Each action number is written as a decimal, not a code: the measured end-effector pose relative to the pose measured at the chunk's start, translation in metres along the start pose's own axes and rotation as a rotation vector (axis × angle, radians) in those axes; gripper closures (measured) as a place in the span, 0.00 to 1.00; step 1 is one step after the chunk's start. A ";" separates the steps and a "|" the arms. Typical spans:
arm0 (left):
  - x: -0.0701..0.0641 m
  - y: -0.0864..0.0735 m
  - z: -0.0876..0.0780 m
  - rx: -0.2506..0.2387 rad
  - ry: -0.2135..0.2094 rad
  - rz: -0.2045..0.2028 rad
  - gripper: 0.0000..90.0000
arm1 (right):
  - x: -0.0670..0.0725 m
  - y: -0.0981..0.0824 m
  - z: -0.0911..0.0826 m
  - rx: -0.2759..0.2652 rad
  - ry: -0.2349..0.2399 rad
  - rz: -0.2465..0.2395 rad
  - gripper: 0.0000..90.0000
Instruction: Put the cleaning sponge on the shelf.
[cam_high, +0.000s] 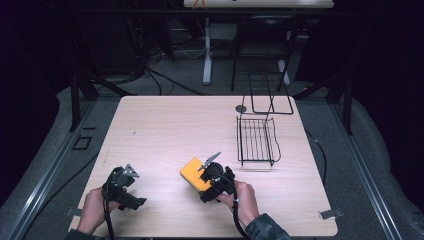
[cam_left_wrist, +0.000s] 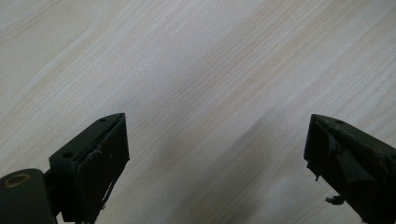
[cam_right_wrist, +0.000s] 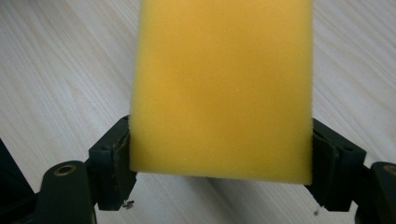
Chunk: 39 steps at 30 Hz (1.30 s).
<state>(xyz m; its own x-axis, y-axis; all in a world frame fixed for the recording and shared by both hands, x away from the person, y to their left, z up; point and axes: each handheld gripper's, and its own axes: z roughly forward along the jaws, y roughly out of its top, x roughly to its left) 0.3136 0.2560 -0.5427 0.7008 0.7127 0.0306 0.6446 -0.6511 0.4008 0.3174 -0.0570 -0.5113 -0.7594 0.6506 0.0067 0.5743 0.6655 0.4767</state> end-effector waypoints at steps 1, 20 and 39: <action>0.000 0.000 0.000 0.000 0.000 -0.001 0.07 | 0.000 0.000 -0.002 -0.003 -0.004 -0.001 0.25; -0.001 0.000 0.001 0.003 0.000 -0.001 0.07 | -0.022 -0.004 -0.028 -0.041 -0.038 0.028 0.25; -0.001 0.001 0.001 0.005 0.003 0.004 0.07 | -0.054 -0.011 -0.054 -0.087 -0.093 0.103 0.25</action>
<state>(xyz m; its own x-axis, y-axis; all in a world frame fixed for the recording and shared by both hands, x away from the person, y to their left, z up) 0.3132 0.2543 -0.5435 0.7028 0.7105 0.0346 0.6430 -0.6554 0.3962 0.3357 -0.1195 -0.4700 -0.6643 0.7472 -0.0199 0.6156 0.5620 0.5524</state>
